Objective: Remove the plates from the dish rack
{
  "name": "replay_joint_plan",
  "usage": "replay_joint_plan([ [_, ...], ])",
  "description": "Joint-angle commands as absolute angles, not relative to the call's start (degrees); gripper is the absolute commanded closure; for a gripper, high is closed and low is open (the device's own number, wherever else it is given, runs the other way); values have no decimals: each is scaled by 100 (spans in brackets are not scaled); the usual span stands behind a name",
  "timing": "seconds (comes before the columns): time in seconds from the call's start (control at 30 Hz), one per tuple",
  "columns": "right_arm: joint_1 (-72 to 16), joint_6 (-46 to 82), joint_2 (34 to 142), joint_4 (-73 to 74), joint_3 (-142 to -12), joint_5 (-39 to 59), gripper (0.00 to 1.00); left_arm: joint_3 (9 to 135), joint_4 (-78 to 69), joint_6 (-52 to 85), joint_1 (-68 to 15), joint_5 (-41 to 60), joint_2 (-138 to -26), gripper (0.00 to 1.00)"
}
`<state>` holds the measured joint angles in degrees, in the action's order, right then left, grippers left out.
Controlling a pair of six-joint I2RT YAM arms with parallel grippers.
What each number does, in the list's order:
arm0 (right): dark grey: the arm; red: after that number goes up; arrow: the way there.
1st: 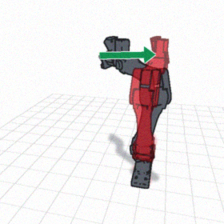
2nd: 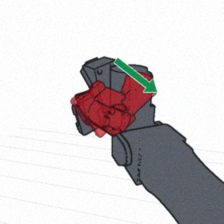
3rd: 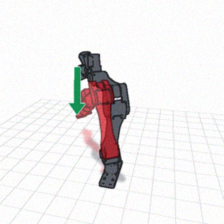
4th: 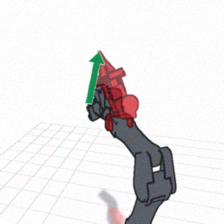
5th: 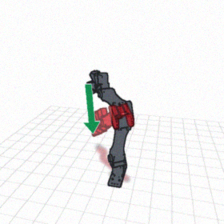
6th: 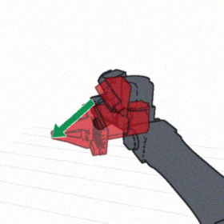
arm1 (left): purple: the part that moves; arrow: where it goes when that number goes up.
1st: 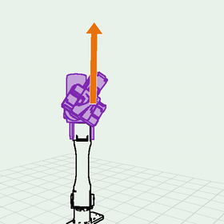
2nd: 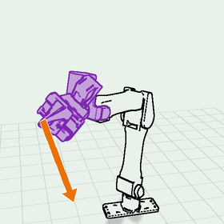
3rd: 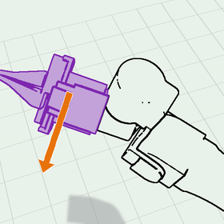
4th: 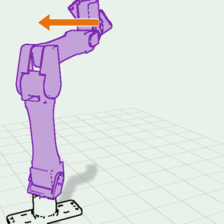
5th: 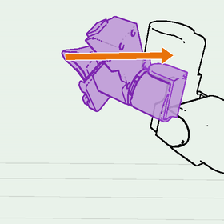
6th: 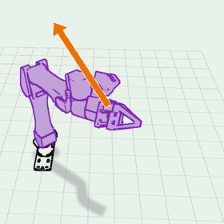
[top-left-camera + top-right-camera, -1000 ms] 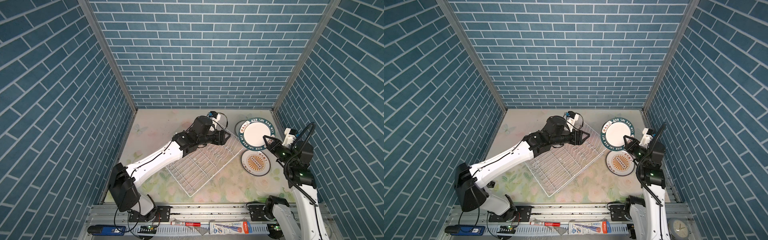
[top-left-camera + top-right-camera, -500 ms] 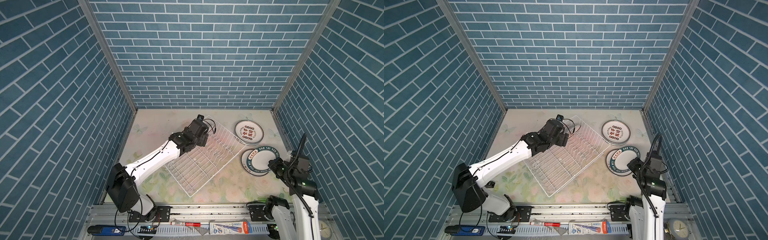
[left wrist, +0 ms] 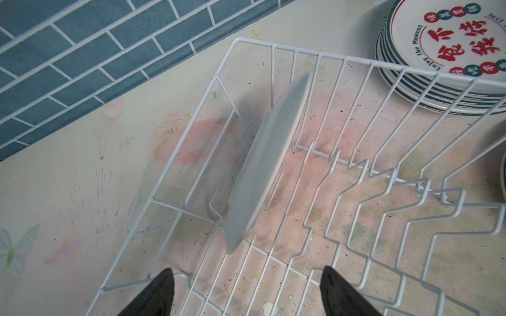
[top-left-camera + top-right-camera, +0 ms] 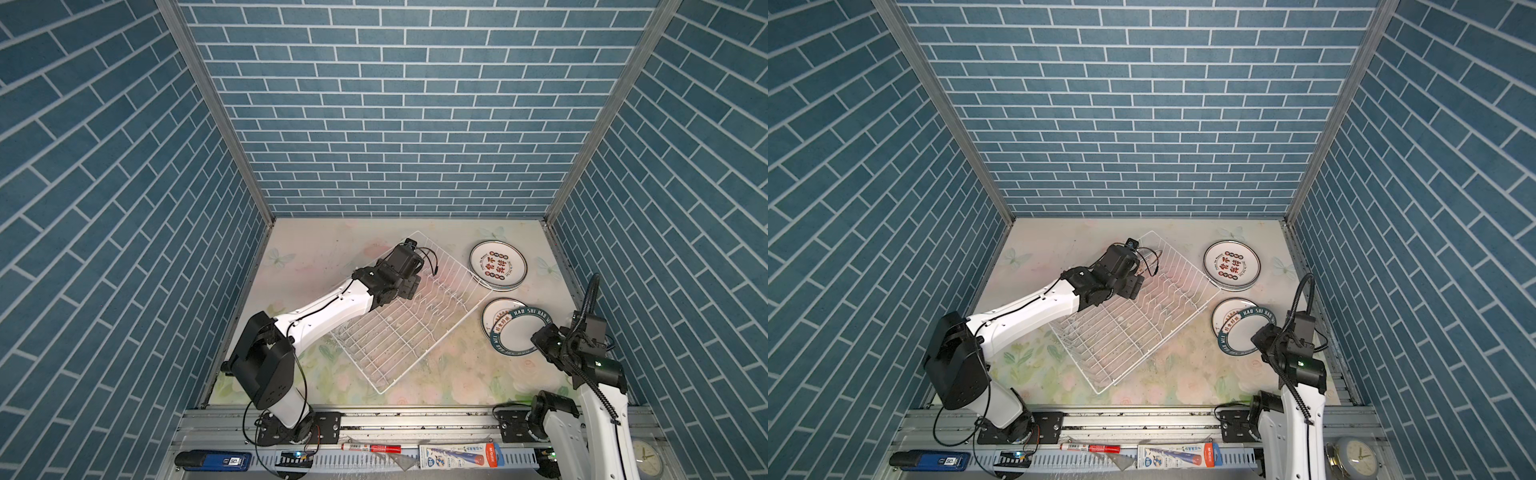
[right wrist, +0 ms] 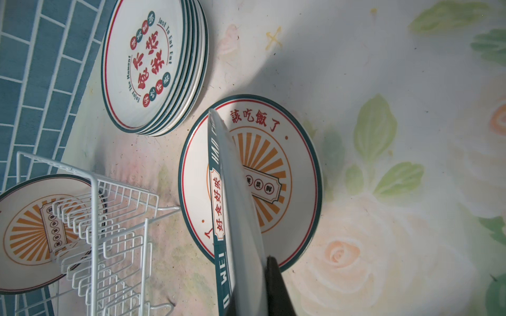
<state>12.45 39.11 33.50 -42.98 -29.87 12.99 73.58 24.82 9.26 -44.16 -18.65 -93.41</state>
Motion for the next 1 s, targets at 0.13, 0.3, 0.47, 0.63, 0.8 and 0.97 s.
replay_joint_plan([
  [0.13, 1265, 3985, 3411, -4003, -2631, 1021, 95, 7685, 2391, 708, -4403, -2082, -9853, 19],
  [0.3, 1265, 4016, 3445, -3964, -2532, 953, 68, 7748, 2329, 646, -4395, -2194, -9959, 20],
  [0.47, 1265, 3991, 3556, -3909, -2486, 935, 55, 7807, 2315, 606, -4387, -2188, -10053, 21],
  [0.63, 1266, 3955, 3640, -3887, -2487, 923, 45, 7852, 2322, 582, -4382, -2186, -10098, 23],
  [0.8, 1266, 3886, 3911, -3744, -2495, 989, 35, 7875, 2320, 559, -4379, -2153, -10150, 23],
  [0.97, 1266, 3885, 3982, -3696, -2564, 1002, 33, 7896, 2321, 537, -4369, -2111, -10195, 26],
])
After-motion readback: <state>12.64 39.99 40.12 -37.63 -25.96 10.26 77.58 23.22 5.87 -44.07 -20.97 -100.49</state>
